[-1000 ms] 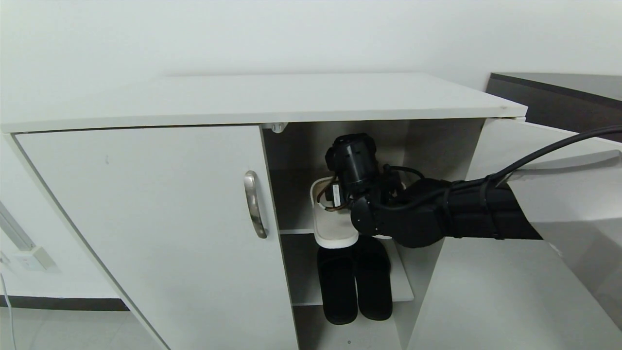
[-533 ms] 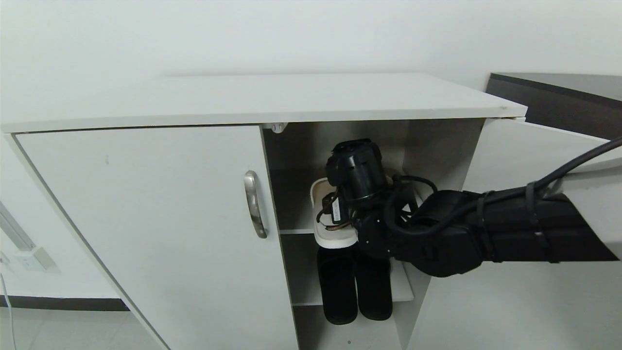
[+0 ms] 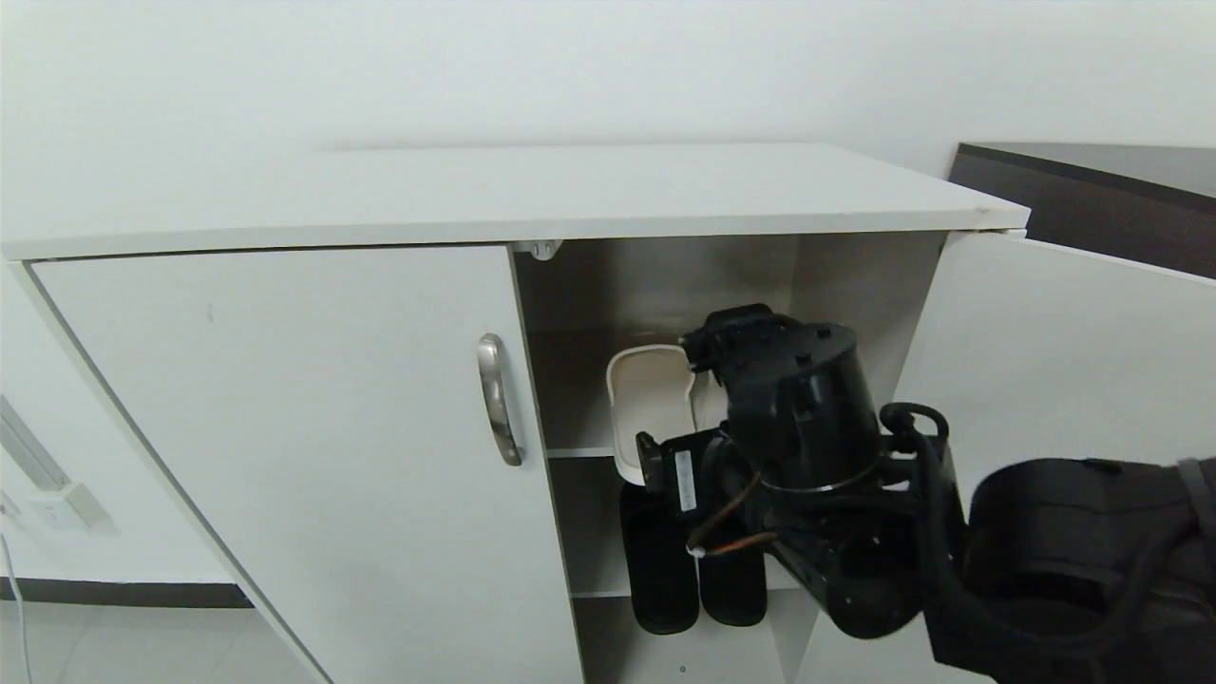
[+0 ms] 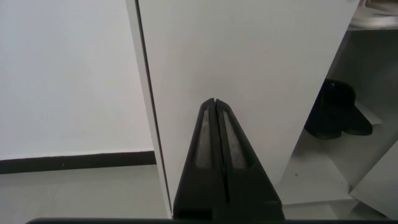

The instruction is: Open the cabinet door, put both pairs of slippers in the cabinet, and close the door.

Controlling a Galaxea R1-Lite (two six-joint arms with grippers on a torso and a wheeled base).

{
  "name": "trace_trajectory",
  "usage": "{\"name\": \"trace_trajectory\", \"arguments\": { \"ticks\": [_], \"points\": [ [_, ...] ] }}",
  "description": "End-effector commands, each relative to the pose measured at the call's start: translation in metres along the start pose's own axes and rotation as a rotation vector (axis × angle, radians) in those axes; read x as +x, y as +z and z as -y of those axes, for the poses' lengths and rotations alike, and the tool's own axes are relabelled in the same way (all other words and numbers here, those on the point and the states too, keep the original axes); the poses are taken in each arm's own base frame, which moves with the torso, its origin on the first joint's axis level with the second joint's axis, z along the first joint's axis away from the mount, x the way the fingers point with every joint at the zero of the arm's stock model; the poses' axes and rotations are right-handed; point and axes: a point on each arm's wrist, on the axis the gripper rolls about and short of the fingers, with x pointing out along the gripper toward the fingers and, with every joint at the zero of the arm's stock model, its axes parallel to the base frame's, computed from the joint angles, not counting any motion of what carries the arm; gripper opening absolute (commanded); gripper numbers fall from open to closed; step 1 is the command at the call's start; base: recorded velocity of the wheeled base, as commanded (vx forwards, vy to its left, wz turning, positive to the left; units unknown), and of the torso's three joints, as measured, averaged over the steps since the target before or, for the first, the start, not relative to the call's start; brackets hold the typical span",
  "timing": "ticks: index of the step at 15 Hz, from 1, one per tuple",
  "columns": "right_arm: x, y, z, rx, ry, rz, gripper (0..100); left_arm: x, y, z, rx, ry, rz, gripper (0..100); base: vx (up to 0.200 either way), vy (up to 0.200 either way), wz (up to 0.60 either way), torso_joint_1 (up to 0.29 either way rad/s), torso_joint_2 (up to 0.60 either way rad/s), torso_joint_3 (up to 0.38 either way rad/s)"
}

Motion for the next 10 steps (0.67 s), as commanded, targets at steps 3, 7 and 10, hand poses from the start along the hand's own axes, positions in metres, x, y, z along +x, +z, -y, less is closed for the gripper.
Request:
{"name": "trace_trajectory", "arguments": {
  "ticks": [3, 7, 10],
  "points": [
    [-0.032, -0.028, 0.014, 0.015, 0.117, 0.026, 100, 0.0, 0.0, 0.0, 0.0, 0.002, -0.001, 0, 0.0, 0.0, 0.0, 0.0, 0.0, 0.0],
    [-0.033, -0.033, 0.012, 0.006, 0.162, 0.035, 0, 0.0, 0.0, 0.0, 0.002, 0.002, -0.001, 0, 0.0, 0.0, 0.0, 0.0, 0.0, 0.0],
    [-0.033, -0.034, 0.01, 0.002, 0.167, 0.032, 0, 0.0, 0.0, 0.0, -0.006, 0.0, -0.001, 0, 0.0, 0.0, 0.0, 0.0, 0.0, 0.0]
  ]
}}
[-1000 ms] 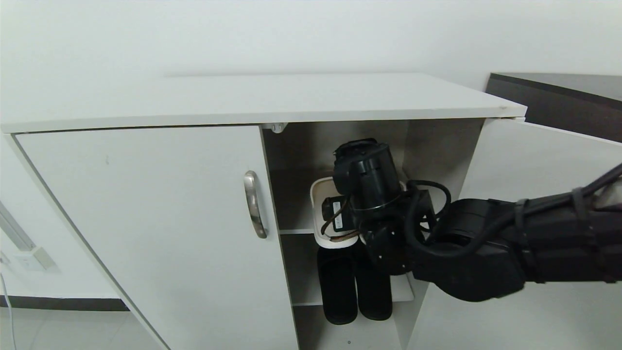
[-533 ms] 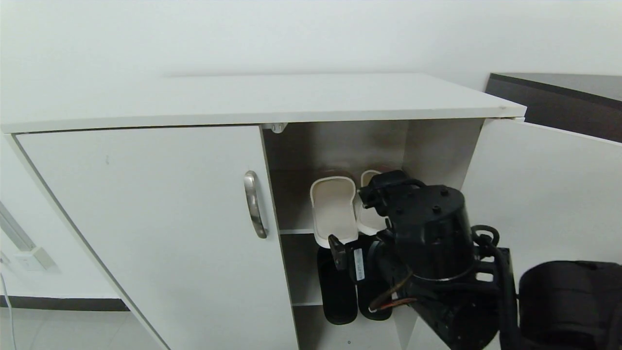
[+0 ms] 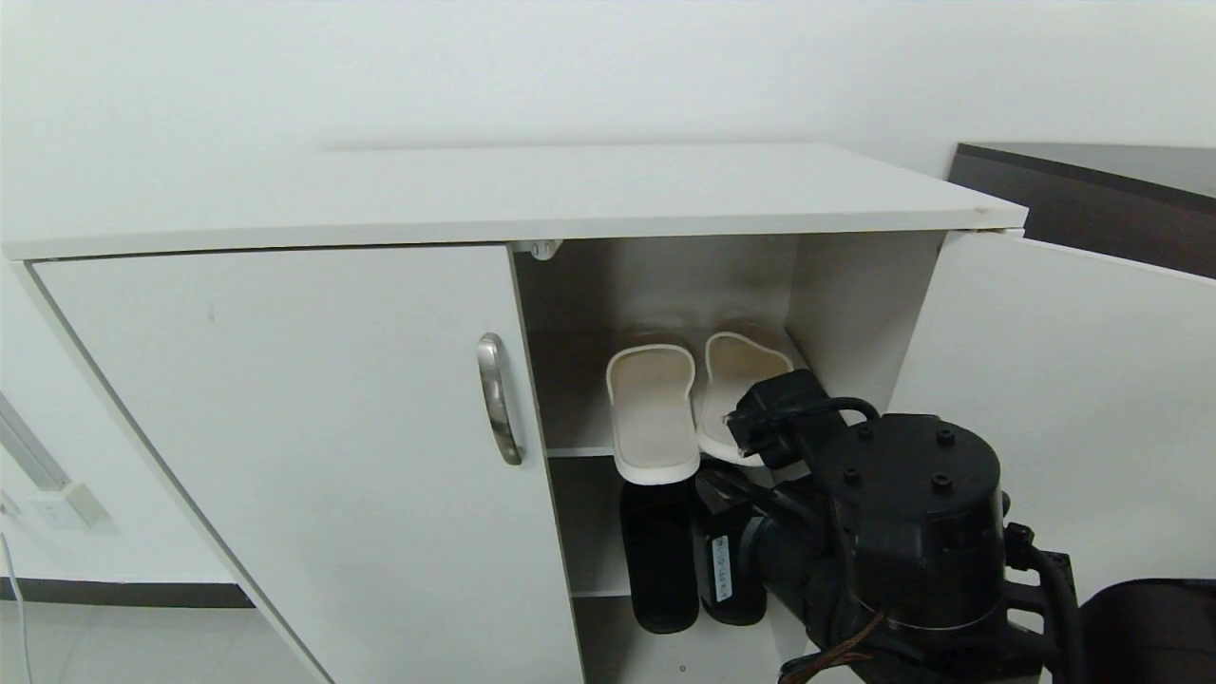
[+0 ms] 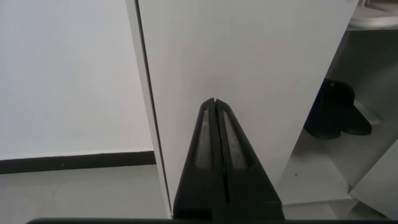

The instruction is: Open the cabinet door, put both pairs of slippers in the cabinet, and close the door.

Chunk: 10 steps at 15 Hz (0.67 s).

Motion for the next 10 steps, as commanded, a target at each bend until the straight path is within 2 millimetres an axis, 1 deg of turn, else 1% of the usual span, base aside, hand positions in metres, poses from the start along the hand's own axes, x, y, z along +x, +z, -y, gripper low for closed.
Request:
{"name": "trace_trajectory", "arguments": {
  "ticks": [1, 6, 10],
  "points": [
    [-0.0005, -0.0018, -0.0026, -0.004, 0.008, -0.005, 0, 0.0001, 0.0, 0.0, -0.002, 0.0, -0.001, 0, 0.0, 0.0, 0.0, 0.0, 0.0, 0.0],
    [0.0002, -0.0044, -0.0047, -0.008, 0.01, -0.011, 0, 0.0001, 0.0, 0.0, -0.002, 0.0, -0.001, 0, 0.0, 0.0, 0.0, 0.0, 0.0, 0.0],
    [0.0001, -0.0048, -0.0046, -0.008, 0.009, -0.012, 0, 0.0001, 0.0, 0.0, -0.002, 0.0, -0.001, 0, -0.2, 0.0, 0.0, 0.005, 0.0, 0.002]
  ]
}}
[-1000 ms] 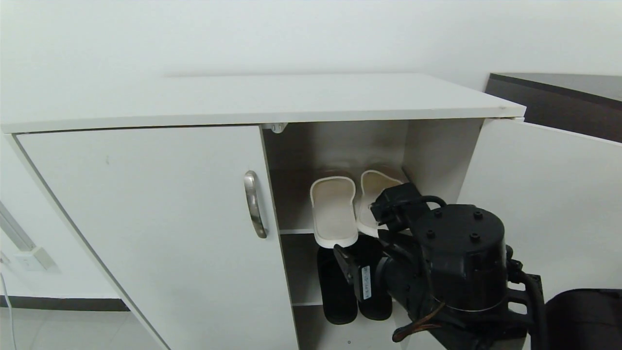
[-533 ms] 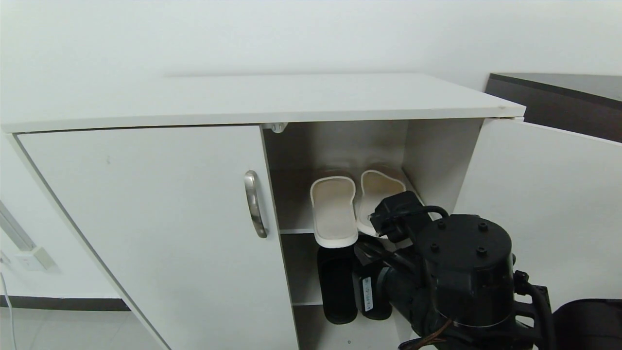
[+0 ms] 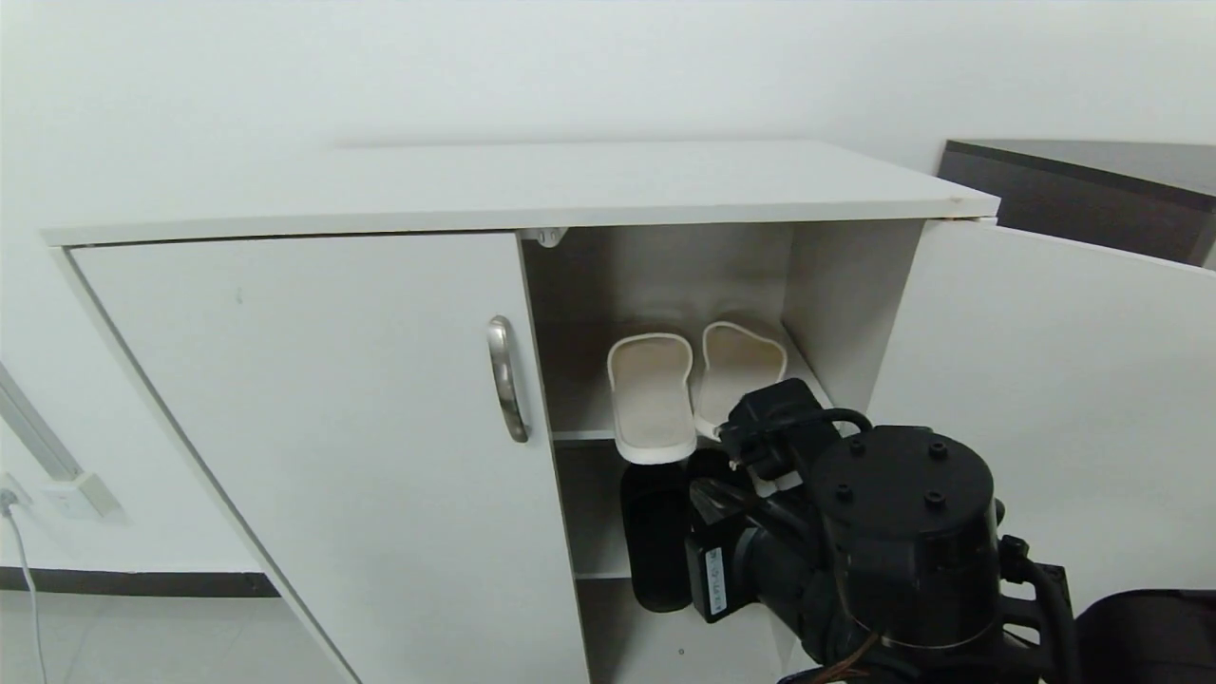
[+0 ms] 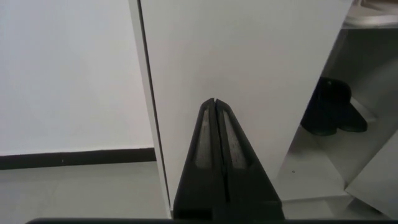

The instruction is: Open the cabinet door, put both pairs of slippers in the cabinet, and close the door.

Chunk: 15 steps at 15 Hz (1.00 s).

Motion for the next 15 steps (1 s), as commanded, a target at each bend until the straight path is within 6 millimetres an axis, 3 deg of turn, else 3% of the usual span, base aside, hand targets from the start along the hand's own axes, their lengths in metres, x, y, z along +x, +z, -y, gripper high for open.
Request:
{"name": "trace_trajectory", "arguments": {
  "ticks": [1, 14, 15],
  "points": [
    [0.001, -0.002, 0.0, -0.004, -0.002, -0.006, 0, 0.0, 0.0, 0.0, 0.0, 0.001, -0.002, 0, -0.2, 0.0, 0.0, -0.007, 0.0, 0.002],
    [0.007, -0.015, 0.005, -0.018, -0.016, -0.05, 0, 0.0, 0.0, 0.0, 0.0, 0.001, -0.002, 0, -0.2, 0.0, 0.0, 0.002, 0.0, 0.003],
    [0.007, -0.015, 0.006, -0.018, -0.018, -0.052, 0, 0.0, 0.0, 0.0, 0.0, 0.001, 0.0, 0, 0.0, 0.0, 0.0, 0.0, 0.0, 0.0]
  ]
}}
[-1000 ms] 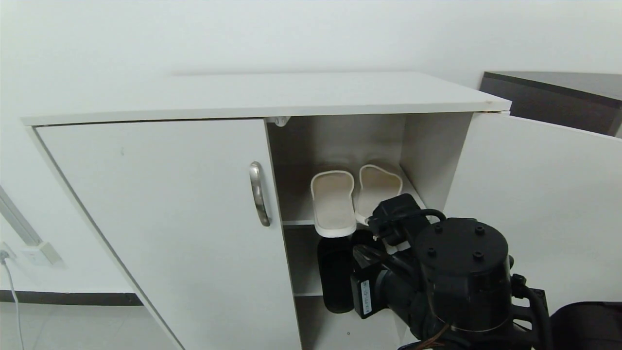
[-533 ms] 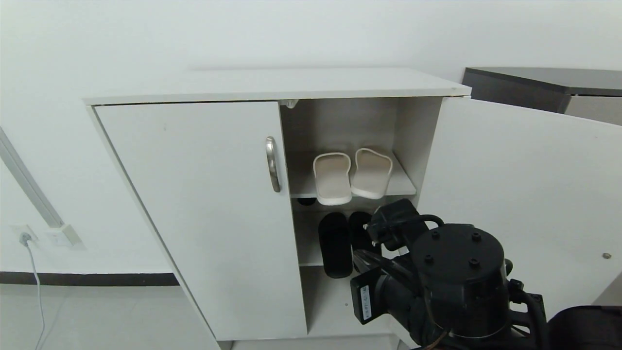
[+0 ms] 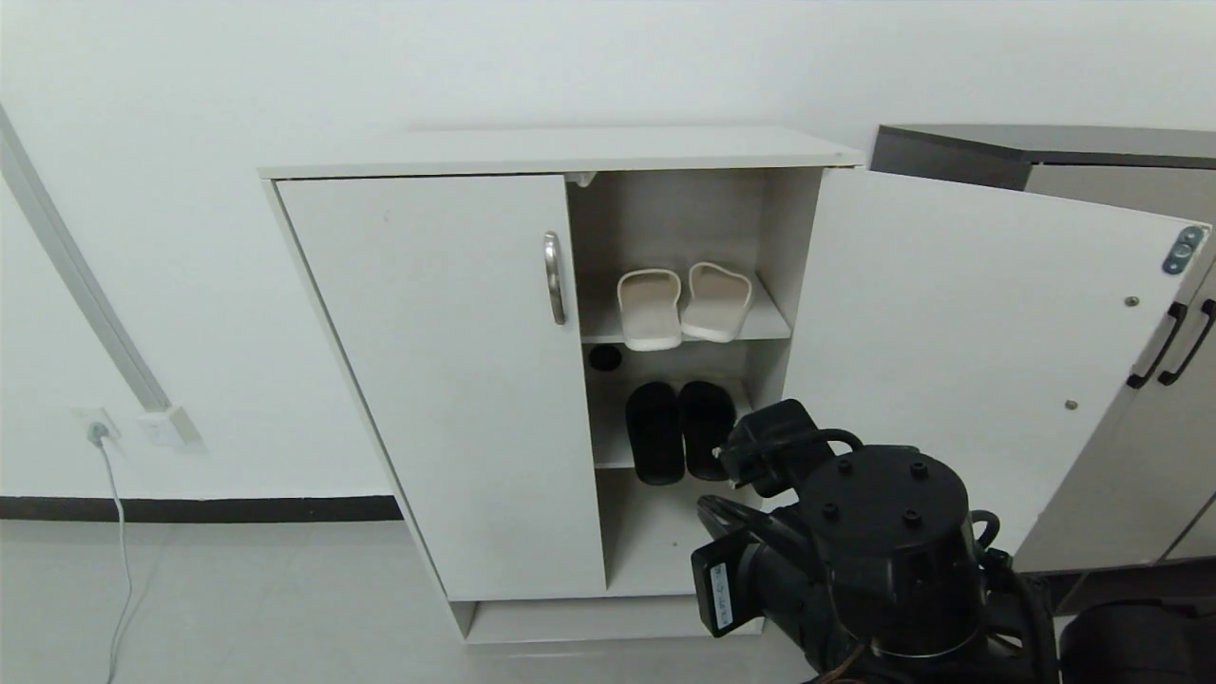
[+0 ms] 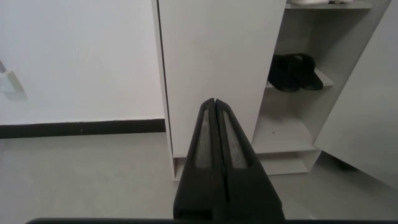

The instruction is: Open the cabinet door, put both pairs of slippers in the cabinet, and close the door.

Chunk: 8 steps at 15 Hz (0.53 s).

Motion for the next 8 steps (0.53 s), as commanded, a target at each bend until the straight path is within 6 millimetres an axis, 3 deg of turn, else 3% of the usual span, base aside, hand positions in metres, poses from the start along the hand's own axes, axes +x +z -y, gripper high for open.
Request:
{"name": "trace_trajectory", "arguments": {
  "ticks": [1, 8],
  "points": [
    [0.0035, -0.0022, 0.002, -0.002, -0.01, -0.009, 0, 0.0001, 0.0002, 0.0, -0.002, 0.0, 0.0, 0, 0.0, 0.0, 0.0, 0.0, 0.0, 0.0],
    [0.0081, -0.0047, 0.0048, -0.003, -0.027, -0.018, 0, 0.0001, 0.0, 0.0, 0.0, 0.0, -0.002, 0, 0.0, 0.0, 0.0, 0.0, 0.0, 0.0]
  ]
}}
